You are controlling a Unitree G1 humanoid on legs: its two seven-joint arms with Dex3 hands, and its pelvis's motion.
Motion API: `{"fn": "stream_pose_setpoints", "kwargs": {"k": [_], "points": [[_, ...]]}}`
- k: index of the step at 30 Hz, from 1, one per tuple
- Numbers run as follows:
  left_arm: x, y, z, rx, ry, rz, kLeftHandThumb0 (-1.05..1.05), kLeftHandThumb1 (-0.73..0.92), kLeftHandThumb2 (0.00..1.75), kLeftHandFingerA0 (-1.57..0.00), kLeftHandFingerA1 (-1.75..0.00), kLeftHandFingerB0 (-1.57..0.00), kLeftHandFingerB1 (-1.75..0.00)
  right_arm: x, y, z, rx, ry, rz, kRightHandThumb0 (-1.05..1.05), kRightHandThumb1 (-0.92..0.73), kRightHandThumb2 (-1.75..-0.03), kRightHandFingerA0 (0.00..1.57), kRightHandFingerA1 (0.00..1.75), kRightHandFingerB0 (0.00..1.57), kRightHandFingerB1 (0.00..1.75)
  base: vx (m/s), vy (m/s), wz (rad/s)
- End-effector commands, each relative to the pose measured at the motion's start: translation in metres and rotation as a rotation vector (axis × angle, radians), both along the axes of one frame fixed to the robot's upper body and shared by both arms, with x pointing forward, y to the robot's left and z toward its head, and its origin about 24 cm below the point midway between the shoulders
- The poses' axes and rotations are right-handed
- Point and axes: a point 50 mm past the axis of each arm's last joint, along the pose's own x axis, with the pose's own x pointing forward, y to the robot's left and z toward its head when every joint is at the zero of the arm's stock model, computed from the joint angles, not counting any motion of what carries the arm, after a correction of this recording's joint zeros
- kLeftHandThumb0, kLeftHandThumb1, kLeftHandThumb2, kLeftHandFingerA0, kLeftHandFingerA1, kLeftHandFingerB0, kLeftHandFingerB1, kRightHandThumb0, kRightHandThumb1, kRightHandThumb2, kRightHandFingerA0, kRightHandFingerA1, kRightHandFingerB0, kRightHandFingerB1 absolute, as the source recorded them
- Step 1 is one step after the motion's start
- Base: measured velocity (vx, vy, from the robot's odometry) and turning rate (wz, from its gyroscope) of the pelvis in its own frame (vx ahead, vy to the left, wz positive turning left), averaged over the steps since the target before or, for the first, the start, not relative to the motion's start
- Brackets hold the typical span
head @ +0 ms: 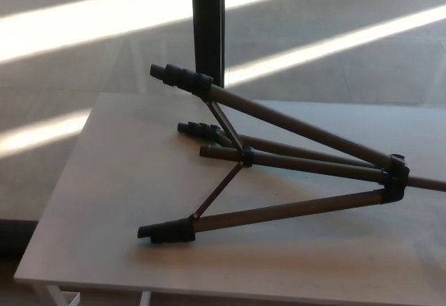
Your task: Use both hands of the robot to pick up the tripod lying in the middle of the desk and make it stand upright on the desk
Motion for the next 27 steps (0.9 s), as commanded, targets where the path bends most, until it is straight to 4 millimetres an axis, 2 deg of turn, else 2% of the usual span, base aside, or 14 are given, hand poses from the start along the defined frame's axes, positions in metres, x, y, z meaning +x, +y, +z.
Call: {"fn": "stream_pose_setpoints", "kwargs": {"k": [1,3,4,5,7,8,10,15,19,20,21,22,27], "points": [[0.033,-0.124,0.101,0.159,-0.233,-0.43,-0.68,0.84,0.65,-0.43,-0.6,-0.4,-0.48,0.024,0.101,0.057,0.061,-0.262,0.403,-0.72,-0.77,-0.63,0.82,0.74,0.64,0.53,0.0,0.0,0.0],[0.038,-0.128,0.102,0.188,-0.22,-0.455,-0.68,0.82,0.66,-0.41,-0.56,-0.35,-0.46,0.026,0.106,0.056,0.07,-0.249,0.409,-0.73,-0.77,-0.63,0.84,0.76,0.64,0.56,0.0,0.0,0.0],[0.047,-0.133,0.102,0.204,-0.2,-0.477,-0.65,0.85,0.66,-0.48,-0.5,-0.44,-0.43,0.028,0.11,0.053,0.075,-0.229,0.417,-0.7,-0.63,-1.06,0.82,0.81,0.59,0.67,0.0,0.0,0.0],[0.05,-0.136,0.103,0.207,-0.192,-0.484,-0.65,0.85,0.66,-0.48,-0.5,-0.44,-0.43,0.029,0.111,0.052,0.079,-0.221,0.418,-0.7,-0.63,-1.06,0.82,0.81,0.59,0.67,0.0,0.0,0.0],[0.056,-0.141,0.104,0.207,-0.177,-0.502,-0.65,0.82,0.65,-0.51,-0.49,-0.48,-0.42,0.031,0.114,0.052,0.093,-0.211,0.432,-0.69,-0.62,-1.06,0.82,0.81,0.59,0.67,0.0,0.0,0.0],[0.06,-0.144,0.106,0.215,-0.176,-0.511,-0.66,0.8,0.64,-0.54,-0.49,-0.49,-0.42,0.033,0.115,0.05,0.097,-0.202,0.437,-0.73,-0.79,-0.63,0.86,0.75,0.63,0.56,0.0,0.0,0.0],[0.064,-0.151,0.109,0.252,-0.165,-0.519,-0.7,0.78,0.64,-0.55,-0.48,-0.5,-0.41,0.035,0.118,0.049,0.095,-0.19,0.44,-0.74,-0.79,-0.63,0.86,0.75,0.64,0.56,0.0,0.0,0.0],[0.071,-0.19,0.129,0.385,-0.138,-0.622,-0.66,0.82,0.64,-0.48,-0.55,-0.47,-0.46,0.042,0.127,0.035,0.171,-0.126,0.444,-0.75,-0.75,-0.64,0.88,0.71,0.68,0.55,0.0,0.0,0.0],[0.077,-0.207,0.133,0.398,-0.135,-0.664,-0.65,0.8,0.63,-0.45,-0.59,-0.42,-0.49,0.043,0.13,0.028,0.195,-0.084,0.426,-0.74,-0.75,-0.63,0.88,0.71,0.71,0.55,0.0,0.0,0.0],[0.079,-0.21,0.132,0.403,-0.121,-0.671,-0.63,0.63,1.06,-0.45,-0.67,-0.33,-0.57,0.043,0.131,0.025,0.199,-0.072,0.428,-0.73,-0.75,-0.62,0.87,0.7,0.71,0.55,0.0,0.0,0.0],[0.081,-0.212,0.131,0.427,-0.112,-0.678,-0.64,0.81,0.63,-0.43,-0.59,-0.4,-0.49,0.044,0.131,0.024,0.2,-0.063,0.432,-0.72,-0.75,-0.62,0.87,0.71,0.71,0.55,0.0,0.0,0.0],[0.085,-0.217,0.131,0.505,-0.098,-0.683,-0.66,0.82,0.64,-0.43,-0.58,-0.39,-0.47,0.044,0.129,0.021,0.203,-0.051,0.422,-0.72,-0.75,-0.63,0.88,0.72,0.71,0.55,0.0,0.0,0.0],[0.095,-0.226,0.131,0.614,-0.064,-0.674,-0.66,0.81,0.65,-0.47,-0.56,-0.43,-0.45,0.047,0.123,0.018,0.185,-0.03,0.395,-0.74,-0.76,-0.62,0.86,0.71,0.7,0.56,0.0,0.0,0.0]]}}
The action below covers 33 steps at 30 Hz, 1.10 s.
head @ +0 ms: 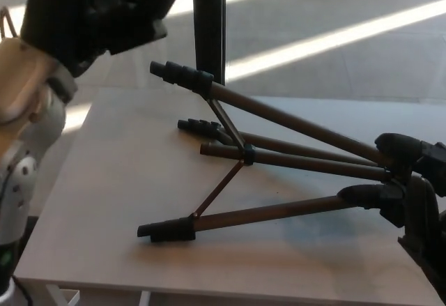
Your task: Use both hands of the robot to pick up the tripod lying in the middle of the desk and make it stand upright on the desk
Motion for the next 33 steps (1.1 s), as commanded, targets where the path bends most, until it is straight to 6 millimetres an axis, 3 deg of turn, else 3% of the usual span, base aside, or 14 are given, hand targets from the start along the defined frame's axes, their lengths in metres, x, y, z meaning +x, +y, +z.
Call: {"fn": "stream_pose_setpoints", "kwargs": {"k": [1,9,11,13,18,19,20,21,22,23,25,26,27,33], "points": [[0.018,-0.011,-0.002,0.24,0.024,0.091,-0.65,0.8,0.64,-0.5,-0.55,-0.47,-0.46,0.005,-0.008,-0.01,-0.004,0.088,-0.06,-0.75,-0.74,-0.63,0.88,0.71,0.71,0.54,0.0,0.0,0.0],[0.034,-0.04,-0.007,0.683,-0.106,0.152,-0.74,0.77,0.63,-0.5,-0.56,-0.51,-0.42,0.009,-0.01,-0.013,0.009,0.108,-0.085,-0.75,-0.73,-0.63,0.88,0.71,0.71,0.54,0.0,0.0,0.0],[0.034,-0.04,-0.007,0.695,-0.112,0.156,-0.74,0.77,0.63,-0.5,-0.56,-0.51,-0.42,0.009,-0.01,-0.013,0.009,0.109,-0.085,-0.75,-0.73,-0.63,0.88,0.71,0.71,0.54,0.0,0.0,0.0],[0.039,-0.055,-0.01,0.957,-0.257,0.219,-0.72,0.74,0.63,-0.45,-0.56,-0.49,-0.41,0.009,-0.009,-0.014,0.039,0.116,-0.083,-0.72,-0.74,-0.62,0.86,0.72,0.7,0.55,0.0,0.0,0.0],[0.048,-0.075,-0.022,1.163,-0.462,0.278,-0.78,0.75,0.63,-0.51,-0.62,-0.56,-0.45,0.004,-0.008,-0.02,0.044,0.147,-0.084,-0.73,-0.72,-0.62,0.88,0.74,0.69,0.56,0.0,0.0,0.0],[0.05,-0.081,-0.021,1.179,-0.479,0.283,-0.76,0.74,0.63,-0.5,-0.63,-0.56,-0.47,0.003,-0.008,-0.021,0.043,0.156,-0.084,-0.73,-0.72,-0.62,0.87,0.73,0.7,0.56,0.0,0.0,0.0],[0.051,-0.084,-0.02,1.189,-0.481,0.288,-0.72,0.6,1.06,-0.48,-0.68,-0.47,-0.57,0.003,-0.009,-0.022,0.046,0.161,-0.085,-0.74,-0.71,-0.62,0.89,0.73,0.71,0.55,0.0,0.0,0.0],[0.052,-0.088,-0.02,1.207,-0.491,0.294,-0.74,0.62,1.07,-0.46,-0.67,-0.47,-0.56,0.002,-0.009,-0.023,0.047,0.166,-0.085,-0.74,-0.72,-0.62,0.89,0.74,0.72,0.55,0.0,0.0,0.0],[0.053,-0.091,-0.018,1.21,-0.5,0.299,-0.74,0.61,1.06,-0.46,-0.67,-0.48,-0.56,0.001,-0.009,-0.023,0.05,0.17,-0.085,-0.74,-0.71,-0.62,0.89,0.74,0.73,0.55,0.0,0.0,0.0],[0.054,-0.095,-0.017,1.207,-0.514,0.307,-0.76,0.74,0.63,-0.5,-0.62,-0.59,-0.45,0.001,-0.009,-0.023,0.054,0.17,-0.084,-0.73,-0.71,-0.62,0.9,0.75,0.73,0.56,0.0,0.0,0.0],[0.056,-0.102,-0.012,1.19,-0.53,0.318,-0.77,0.75,0.63,-0.48,-0.66,-0.57,-0.47,0.001,-0.009,-0.024,0.063,0.175,-0.082,-0.74,-0.71,-0.61,0.91,0.75,0.72,0.57,0.0,0.0,0.0],[0.056,-0.105,-0.009,1.183,-0.53,0.317,-0.73,0.61,1.07,-0.48,-0.71,-0.46,-0.58,0.001,-0.008,-0.025,0.067,0.183,-0.083,-0.74,-0.71,-0.61,0.91,0.75,0.73,0.57,0.0,0.0,0.0],[0.056,-0.107,-0.008,1.168,-0.532,0.322,-0.77,0.76,0.63,-0.47,-0.68,-0.55,-0.5,0.001,-0.007,-0.025,0.07,0.188,-0.077,-0.74,-0.71,-0.61,0.91,0.74,0.73,0.56,0.0,0.0,0.0],[0.059,-0.116,-0.01,1.132,-0.539,0.324,-0.8,0.79,0.64,-0.48,-0.72,-0.55,-0.51,-0.001,-0.004,-0.029,0.085,0.209,-0.069,-0.75,-0.7,-0.61,0.9,0.75,0.74,0.56,0.0,0.0,0.0]]}}
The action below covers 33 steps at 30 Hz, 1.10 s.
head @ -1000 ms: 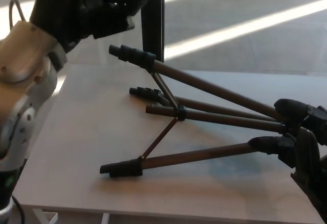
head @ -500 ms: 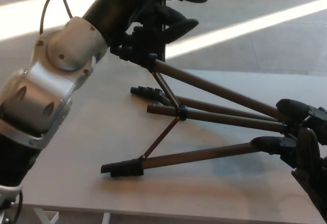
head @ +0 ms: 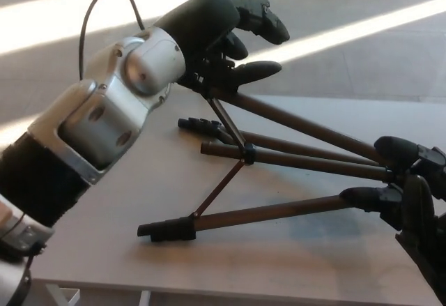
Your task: Use both hands of the robot to pick up the tripod lying in the middle of the desk and make it stand upright on the desk
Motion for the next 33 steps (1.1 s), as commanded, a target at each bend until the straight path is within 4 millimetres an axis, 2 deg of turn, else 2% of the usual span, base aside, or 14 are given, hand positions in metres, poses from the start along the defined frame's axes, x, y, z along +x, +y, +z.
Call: {"fn": "stream_pose_setpoints", "kwargs": {"k": [1,9,10,11,13,20,21,22,26,27,28,29,31,33], "points": [[0.0,-0.053,0.024,0.448,-0.518,-0.084,-0.79,0.77,0.63,-0.5,-0.69,-0.57,-0.5,-0.007,-0.002,-0.023,0.078,0.156,-0.042,-0.74,-0.69,-0.61,0.9,0.74,0.74,0.57,0.0,0.0,0.0],[0.004,-0.059,0.011,0.482,-0.49,-0.066,-0.77,0.76,0.63,-0.5,-0.64,-0.57,-0.47,-0.008,-0.001,-0.026,0.078,0.174,-0.037,-0.74,-0.7,-0.61,0.92,0.73,0.75,0.55,0.0,0.0,0.0],[0.005,-0.059,0.007,0.503,-0.479,-0.067,-0.75,0.62,1.09,-0.47,-0.69,-0.46,-0.57,-0.008,-0.002,-0.026,0.078,0.177,-0.036,-0.74,-0.7,-0.61,0.92,0.73,0.75,0.55,0.0,0.0,0.0],[0.005,-0.059,0.005,0.519,-0.469,-0.067,-0.79,0.78,0.65,-0.43,-0.62,-0.54,-0.46,-0.008,-0.002,-0.026,0.08,0.178,-0.036,-0.75,-0.7,-0.61,0.92,0.73,0.75,0.55,0.0,0.0,0.0],[0.006,-0.057,-0.003,0.551,-0.435,-0.064,-0.79,0.77,0.64,-0.42,-0.62,-0.54,-0.45,-0.008,-0.002,-0.027,0.076,0.182,-0.041,-0.75,-0.7,-0.61,0.91,0.73,0.75,0.55,0.0,0.0,0.0],[0.01,-0.053,-0.023,0.65,-0.327,-0.038,-0.79,0.75,0.63,-0.3,-0.56,-0.46,-0.39,-0.007,-0.002,-0.028,0.071,0.179,-0.035,-0.75,-0.7,-0.61,0.92,0.73,0.75,0.55,0.0,0.0,0.0],[0.01,-0.052,-0.026,0.681,-0.313,-0.036,-0.79,0.58,0.98,-0.23,-0.59,-0.33,-0.51,-0.007,-0.002,-0.028,0.071,0.18,-0.033,-0.75,-0.7,-0.61,0.92,0.73,0.75,0.55,0.0,0.0,0.0],[0.011,-0.052,-0.028,0.705,-0.295,-0.031,-0.8,0.75,0.64,-0.2,-0.51,-0.36,-0.37,-0.007,-0.002,-0.028,0.07,0.181,-0.033,-0.75,-0.7,-0.61,0.92,0.72,0.75,0.55,0.0,0.0,0.0],[0.012,-0.048,-0.04,0.787,-0.251,-0.028,-0.81,0.76,0.64,-0.17,-0.46,-0.34,-0.34,-0.007,0.0,-0.028,0.073,0.194,-0.033,-0.75,-0.7,-0.61,0.93,0.71,0.78,0.54,0.0,0.0,0.0],[0.012,-0.047,-0.045,0.809,-0.242,-0.031,-0.83,0.6,0.99,-0.13,-0.53,-0.27,-0.47,-0.007,0.0,-0.028,0.071,0.195,-0.028,-0.74,-0.7,-0.62,0.93,0.72,0.78,0.54,0.0,0.0,0.0],[0.012,-0.046,-0.053,0.855,-0.215,-0.04,-0.82,0.77,0.63,-0.13,-0.45,-0.32,-0.33,-0.006,0.0,-0.028,0.072,0.196,-0.03,-0.74,-0.7,-0.61,0.93,0.73,0.77,0.55,0.0,0.0,0.0],[0.012,-0.045,-0.057,0.872,-0.216,-0.04,-0.83,0.6,1.0,-0.09,-0.51,-0.26,-0.47,-0.007,0.001,-0.028,0.071,0.196,-0.028,-0.74,-0.7,-0.61,0.94,0.72,0.77,0.55,0.0,0.0,0.0],[0.012,-0.045,-0.061,0.888,-0.2,-0.046,-0.82,0.77,0.64,-0.13,-0.45,-0.31,-0.34,-0.007,0.0,-0.028,0.068,0.194,-0.03,-0.74,-0.7,-0.61,0.94,0.72,0.78,0.55,0.0,0.0,0.0],[0.012,-0.044,-0.066,0.895,-0.172,-0.049,-0.82,0.59,0.99,-0.07,-0.49,-0.23,-0.46,-0.006,0.0,-0.028,0.072,0.192,-0.026,-0.74,-0.7,-0.61,0.94,0.72,0.77,0.55,0.0,0.0,0.0]]}}
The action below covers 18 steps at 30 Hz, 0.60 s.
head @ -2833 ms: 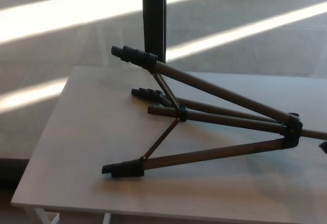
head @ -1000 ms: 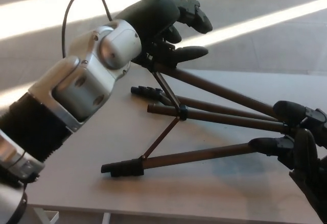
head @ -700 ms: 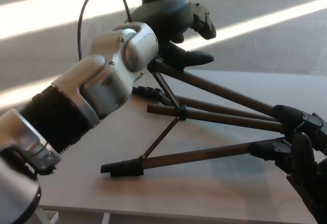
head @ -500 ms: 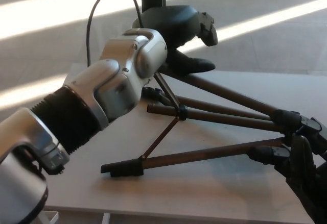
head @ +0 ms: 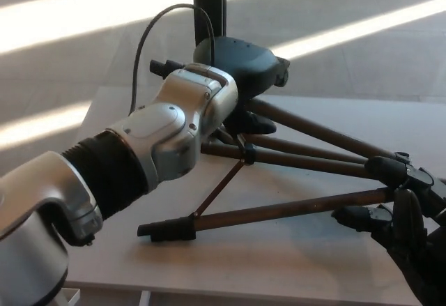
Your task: Use both hands of the robot to pick up the tripod lying in the middle of the desk and make it stand upright on the desk
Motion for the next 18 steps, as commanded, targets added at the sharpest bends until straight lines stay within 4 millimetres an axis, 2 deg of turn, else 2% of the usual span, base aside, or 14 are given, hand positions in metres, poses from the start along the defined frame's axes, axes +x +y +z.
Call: {"fn": "stream_pose_setpoints", "kwargs": {"k": [1,2,4,6,8,9,10,11,13,14,15,18], "points": [[-0.001,-0.005,-0.015,0.266,-0.02,-0.058,-0.84,0.59,0.99,-0.12,-0.52,-0.25,-0.47,-0.002,-0.004,-0.01,0.022,0.076,-0.028,-0.73,-0.71,-0.62,0.94,0.72,0.77,0.55,0.0,0.0,0.0],[-0.001,-0.006,-0.016,0.276,-0.028,-0.06,-0.84,0.77,0.64,-0.15,-0.46,-0.3,-0.34,-0.002,-0.004,-0.01,0.023,0.077,-0.031,-0.74,-0.71,-0.62,0.94,0.72,0.77,0.56,0.0,0.0,0.0],[0.0,-0.007,-0.017,0.282,-0.045,-0.065,-0.84,0.77,0.64,-0.15,-0.49,-0.29,-0.36,-0.002,-0.004,-0.01,0.026,0.078,-0.033,-0.73,-0.71,-0.62,0.94,0.72,0.76,0.56,0.0,0.0,0.0],[-0.001,-0.012,-0.017,0.312,-0.096,-0.077,-0.85,0.78,0.64,-0.21,-0.59,-0.28,-0.41,-0.002,-0.005,-0.01,0.027,0.083,-0.041,-0.74,-0.7,-0.61,0.95,0.72,0.77,0.55,0.0,0.0,0.0],[-0.001,-0.014,-0.018,0.299,-0.105,-0.08,-0.82,0.78,0.64,-0.27,-0.6,-0.3,-0.41,-0.002,-0.005,-0.01,0.027,0.089,-0.042,-0.73,-0.7,-0.61,0.95,0.71,0.77,0.55,0.0,0.0,0.0],[-0.001,-0.015,-0.018,0.284,-0.12,-0.086,-0.79,0.78,0.64,-0.37,-0.6,-0.35,-0.42,-0.003,-0.005,-0.01,0.026,0.09,-0.044,-0.73,-0.7,-0.61,0.95,0.72,0.77,0.54,0.0,0.0,0.0],[0.0,-0.015,-0.019,0.283,-0.122,-0.087,-0.79,0.78,0.64,-0.37,-0.6,-0.35,-0.42,-0.003,-0.005,-0.01,0.026,0.09,-0.045,-0.73,-0.7,-0.61,0.95,0.72,0.77,0.54,0.0,0.0,0.0],[0.0,-0.017,-0.018,0.246,-0.133,-0.091,-0.68,0.8,0.64,-0.7,-0.76,-0.48,-0.68,-0.003,-0.005,-0.01,0.026,0.091,-0.046,-0.73,-0.7,-0.61,0.94,0.72,0.77,0.54,0.0,0.0,0.0],[0.0,-0.021,-0.017,0.179,-0.153,-0.098,-0.68,0.8,0.64,-0.72,-0.82,-0.49,-0.72,-0.003,-0.006,-0.009,0.021,0.091,-0.049,-0.72,-0.71,-0.62,0.94,0.72,0.76,0.54,0.0,0.0,0.0],[0.0,-0.022,-0.016,0.148,-0.166,-0.107,-0.66,0.8,0.64,-0.75,-0.83,-0.53,-0.71,-0.003,-0.006,-0.008,0.019,0.091,-0.05,-0.72,-0.71,-0.62,0.95,0.72,0.77,0.54,0.0,0.0,0.0],[0.0,-0.022,-0.016,0.129,-0.172,-0.112,-0.64,0.82,0.64,-0.76,-0.8,-0.53,-0.59,-0.003,-0.006,-0.008,0.017,0.091,-0.052,-0.72,-0.71,-0.62,0.95,0.72,0.77,0.54,0.0,0.0,0.0],[0.0,-0.021,-0.015,0.044,-0.195,-0.121,-0.6,0.81,0.63,-0.78,-0.88,-0.57,-0.56,-0.003,-0.005,-0.008,0.014,0.093,-0.052,-0.71,-0.71,-0.62,0.94,0.72,0.77,0.54,0.0,0.0,0.0]]}}
